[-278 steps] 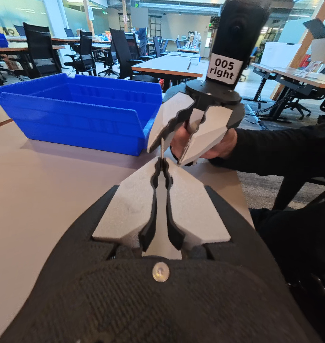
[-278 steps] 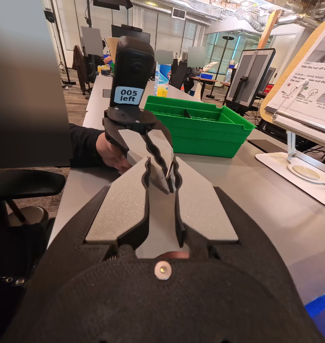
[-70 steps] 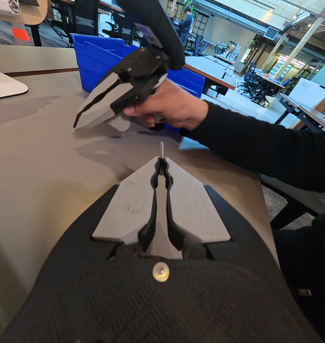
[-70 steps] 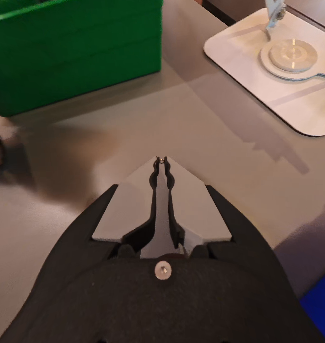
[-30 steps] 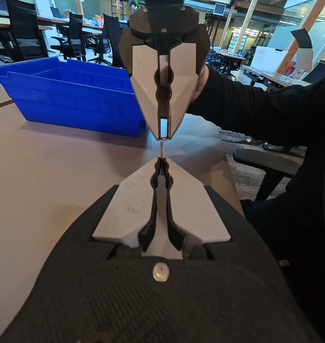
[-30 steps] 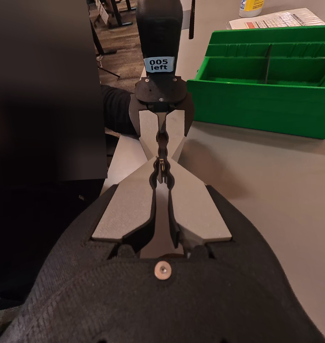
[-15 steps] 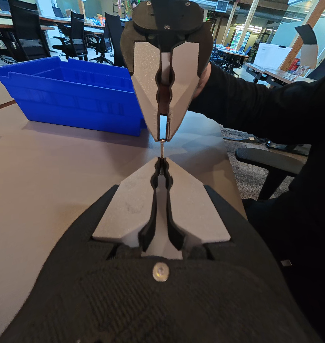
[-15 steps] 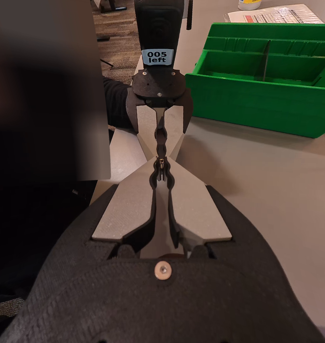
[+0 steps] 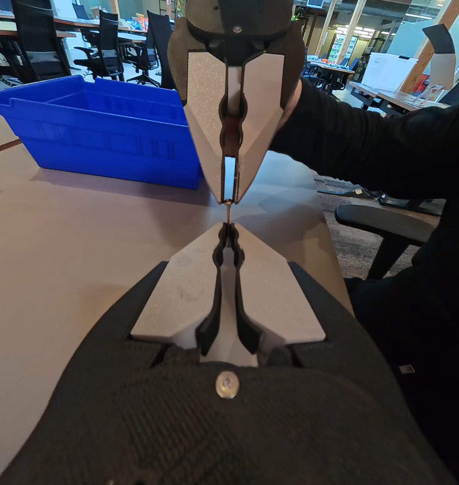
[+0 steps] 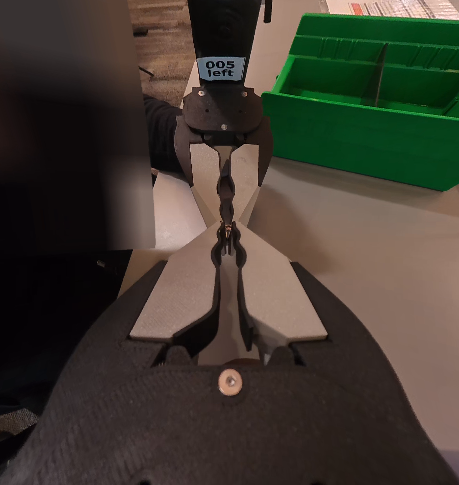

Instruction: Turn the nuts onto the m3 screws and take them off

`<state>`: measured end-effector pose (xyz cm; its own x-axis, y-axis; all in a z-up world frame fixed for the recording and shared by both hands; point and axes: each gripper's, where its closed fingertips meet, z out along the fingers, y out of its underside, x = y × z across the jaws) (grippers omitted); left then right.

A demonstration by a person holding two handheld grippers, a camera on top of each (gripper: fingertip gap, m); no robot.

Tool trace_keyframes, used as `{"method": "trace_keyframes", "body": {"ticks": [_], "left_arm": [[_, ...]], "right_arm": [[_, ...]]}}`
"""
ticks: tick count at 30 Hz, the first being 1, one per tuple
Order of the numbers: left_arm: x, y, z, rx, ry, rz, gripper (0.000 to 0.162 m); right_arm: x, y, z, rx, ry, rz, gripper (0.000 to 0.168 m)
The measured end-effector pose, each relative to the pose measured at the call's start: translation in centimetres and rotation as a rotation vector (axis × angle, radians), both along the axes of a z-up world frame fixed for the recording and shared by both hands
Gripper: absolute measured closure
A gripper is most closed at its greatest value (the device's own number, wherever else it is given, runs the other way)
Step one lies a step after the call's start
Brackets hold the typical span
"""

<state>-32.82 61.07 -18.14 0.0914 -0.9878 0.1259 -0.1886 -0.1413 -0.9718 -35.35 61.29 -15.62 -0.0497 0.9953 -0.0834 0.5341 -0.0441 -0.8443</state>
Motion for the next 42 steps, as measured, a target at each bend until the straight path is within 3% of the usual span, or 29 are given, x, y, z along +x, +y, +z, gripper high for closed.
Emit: {"method": "trace_keyframes", "body": {"ticks": [9,42], "left_arm": [[0.0,0.1,-0.5,0.031,0.037,0.015,0.162],[-0.2,2.1,-2.3,0.050,0.132,0.151,0.162]], "right_arm": [[0.1,0.1,-0.4,0.041,-0.051,-0.013,0.166],[-0.1,2.0,-2.1,0.081,-0.213,-0.308,0.166]]}}
